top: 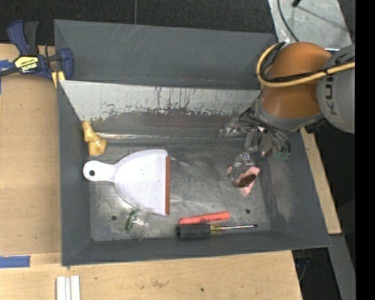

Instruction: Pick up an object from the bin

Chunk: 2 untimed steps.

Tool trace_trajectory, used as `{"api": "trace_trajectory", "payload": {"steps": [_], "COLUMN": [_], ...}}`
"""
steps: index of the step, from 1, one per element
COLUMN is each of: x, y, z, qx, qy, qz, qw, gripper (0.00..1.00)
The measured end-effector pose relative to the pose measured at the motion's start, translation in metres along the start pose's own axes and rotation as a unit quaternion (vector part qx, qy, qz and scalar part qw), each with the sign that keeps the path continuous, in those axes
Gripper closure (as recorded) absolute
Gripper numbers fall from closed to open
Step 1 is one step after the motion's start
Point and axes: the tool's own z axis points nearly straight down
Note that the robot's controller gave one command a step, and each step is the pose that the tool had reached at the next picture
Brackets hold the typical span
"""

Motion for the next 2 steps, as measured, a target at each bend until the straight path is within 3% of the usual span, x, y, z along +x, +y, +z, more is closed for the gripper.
{"api": "trace_trajectory", "payload": {"steps": [1,2], "x": [0.043,0.063], "y": [-0.028,-0.065], "z": [0.023,0.049], "qx": [0.003,0.0], "qy": [0.0002,-0.0018], "qz": [-0.004,-0.017], "qw": [1.0,0.9999], "gripper": [0.0,1.0]}}
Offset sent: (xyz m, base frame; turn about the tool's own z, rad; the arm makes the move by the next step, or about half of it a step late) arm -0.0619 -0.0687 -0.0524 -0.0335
